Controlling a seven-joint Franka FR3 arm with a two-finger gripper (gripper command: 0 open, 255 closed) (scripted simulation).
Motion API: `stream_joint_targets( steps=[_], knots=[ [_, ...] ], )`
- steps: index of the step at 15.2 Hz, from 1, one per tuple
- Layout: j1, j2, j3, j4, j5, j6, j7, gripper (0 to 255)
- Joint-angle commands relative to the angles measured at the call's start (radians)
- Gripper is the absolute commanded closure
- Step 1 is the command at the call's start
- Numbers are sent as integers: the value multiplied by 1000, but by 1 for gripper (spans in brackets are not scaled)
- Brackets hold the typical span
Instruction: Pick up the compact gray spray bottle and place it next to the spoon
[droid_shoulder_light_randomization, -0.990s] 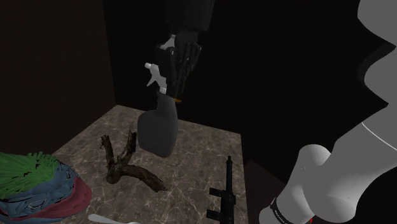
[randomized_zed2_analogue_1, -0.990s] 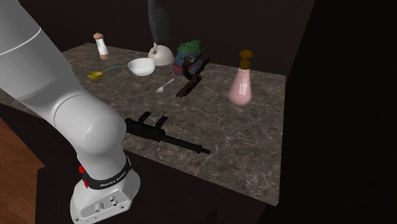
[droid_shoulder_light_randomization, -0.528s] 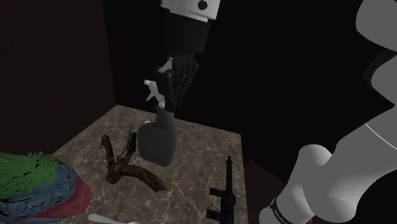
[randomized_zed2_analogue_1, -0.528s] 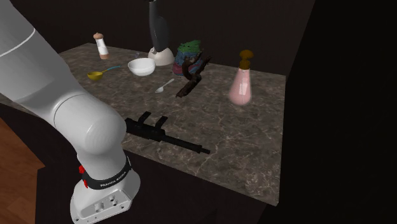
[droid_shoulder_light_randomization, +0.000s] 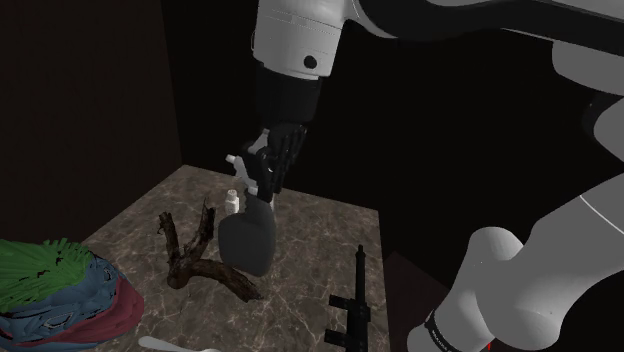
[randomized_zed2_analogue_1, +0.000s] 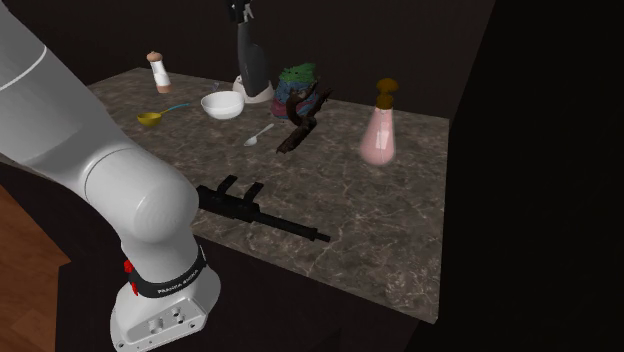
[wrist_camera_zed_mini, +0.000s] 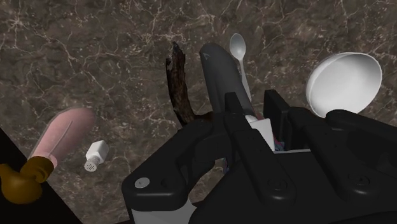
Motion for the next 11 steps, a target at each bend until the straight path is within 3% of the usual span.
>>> stream_joint_targets(
  steps=[1,11],
  knots=[
    [1,-7,1,-33,3,26,-2,255],
    [7,-29,7,-187,14,160,-14,255]
  ],
)
